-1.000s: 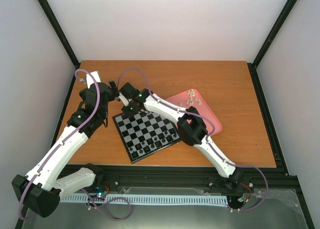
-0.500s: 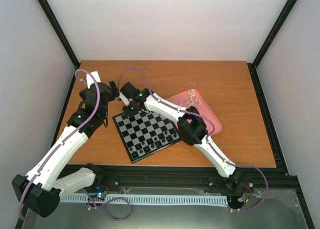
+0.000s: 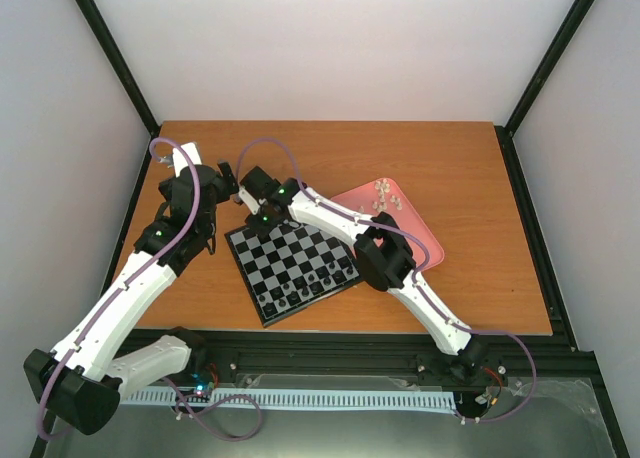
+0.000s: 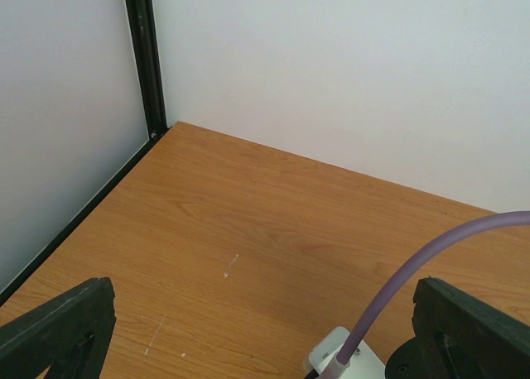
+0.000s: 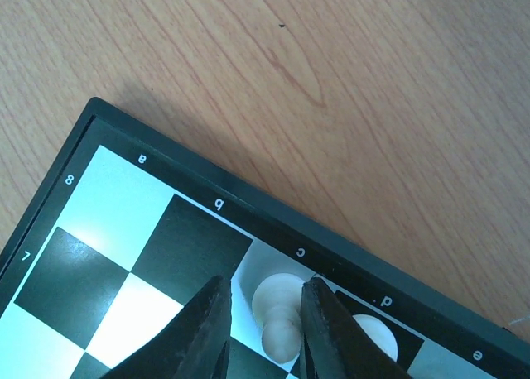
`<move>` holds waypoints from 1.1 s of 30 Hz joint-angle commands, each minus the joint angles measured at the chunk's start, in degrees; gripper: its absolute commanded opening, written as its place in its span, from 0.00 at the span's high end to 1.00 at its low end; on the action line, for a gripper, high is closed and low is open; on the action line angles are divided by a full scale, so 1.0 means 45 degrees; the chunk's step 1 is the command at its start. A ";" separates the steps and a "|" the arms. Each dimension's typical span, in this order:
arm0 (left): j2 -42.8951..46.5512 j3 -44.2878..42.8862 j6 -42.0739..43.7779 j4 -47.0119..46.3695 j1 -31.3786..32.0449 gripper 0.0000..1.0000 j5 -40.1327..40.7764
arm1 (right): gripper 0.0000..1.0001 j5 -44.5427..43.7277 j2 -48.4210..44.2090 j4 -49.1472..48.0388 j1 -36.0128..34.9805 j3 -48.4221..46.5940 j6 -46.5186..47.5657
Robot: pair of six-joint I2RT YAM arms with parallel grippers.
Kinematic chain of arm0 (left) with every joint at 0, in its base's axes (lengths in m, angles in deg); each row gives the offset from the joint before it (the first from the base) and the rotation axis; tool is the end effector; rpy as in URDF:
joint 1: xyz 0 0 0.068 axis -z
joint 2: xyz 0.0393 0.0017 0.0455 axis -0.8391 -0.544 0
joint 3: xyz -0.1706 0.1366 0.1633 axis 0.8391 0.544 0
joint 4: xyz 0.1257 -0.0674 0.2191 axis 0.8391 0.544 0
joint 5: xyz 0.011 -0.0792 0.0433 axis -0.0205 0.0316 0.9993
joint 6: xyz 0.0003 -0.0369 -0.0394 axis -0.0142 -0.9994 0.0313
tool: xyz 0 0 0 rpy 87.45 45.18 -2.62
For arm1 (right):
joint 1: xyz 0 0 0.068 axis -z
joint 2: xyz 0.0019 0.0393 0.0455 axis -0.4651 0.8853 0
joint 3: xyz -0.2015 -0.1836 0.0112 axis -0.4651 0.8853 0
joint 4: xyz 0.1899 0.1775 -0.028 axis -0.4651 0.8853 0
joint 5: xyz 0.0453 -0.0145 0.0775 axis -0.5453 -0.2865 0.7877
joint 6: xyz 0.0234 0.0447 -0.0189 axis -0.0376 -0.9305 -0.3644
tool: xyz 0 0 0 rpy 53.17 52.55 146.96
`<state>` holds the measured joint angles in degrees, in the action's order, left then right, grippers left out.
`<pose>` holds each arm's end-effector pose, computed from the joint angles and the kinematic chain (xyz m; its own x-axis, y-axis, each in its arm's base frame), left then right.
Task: Set up the chess pieces on the board
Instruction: Place the chess piece on the chessboard, then pick up the chess piece from the storage box.
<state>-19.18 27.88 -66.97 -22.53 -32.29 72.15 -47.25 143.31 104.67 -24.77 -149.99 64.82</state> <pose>0.2068 -0.0710 0.3549 -0.2405 -0.2315 -0.9426 -0.3148 0.9372 -0.1499 0.3288 0.4349 0.1688 -0.5117 -0.6971 -0.5023 -0.8323 0.5472 0.0884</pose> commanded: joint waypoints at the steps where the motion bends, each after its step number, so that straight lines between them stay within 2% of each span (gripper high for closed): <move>1: -0.0003 -0.0156 -0.0070 -0.0185 -0.0091 0.00 0.0089 | 0.76 -0.0063 -0.0711 -0.0211 -0.0112 0.0032 0.0131; 5: 0.0015 -0.0138 -0.0060 -0.0182 -0.0091 0.00 0.0092 | 0.71 -0.0269 -0.0877 -0.0347 -0.0132 0.0090 0.0169; 23: 0.0048 -0.0147 -0.0073 -0.0164 -0.0091 0.00 0.0046 | 0.67 -0.1128 -0.2191 -0.0568 -0.0289 0.0163 0.0394; 26: 0.0074 -0.0138 -0.0066 -0.0136 -0.0095 0.00 0.0062 | 0.62 -0.2227 -0.2743 -0.0772 -0.0247 0.0648 0.0364; 30: 0.0176 -0.0122 -0.0092 -0.0136 -0.0091 0.00 0.0053 | 0.61 -0.3029 -0.3414 -0.1008 0.0391 0.1482 -0.0043; 33: 0.0268 -0.0047 -0.0107 -0.0187 -0.0092 0.00 0.0038 | 0.60 -0.3363 -0.4235 -0.1645 0.1255 0.3188 -0.0516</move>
<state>-19.14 27.88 -66.95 -22.53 -32.29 72.15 -57.37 129.06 100.25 -24.07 -142.18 65.28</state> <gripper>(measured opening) 0.998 0.393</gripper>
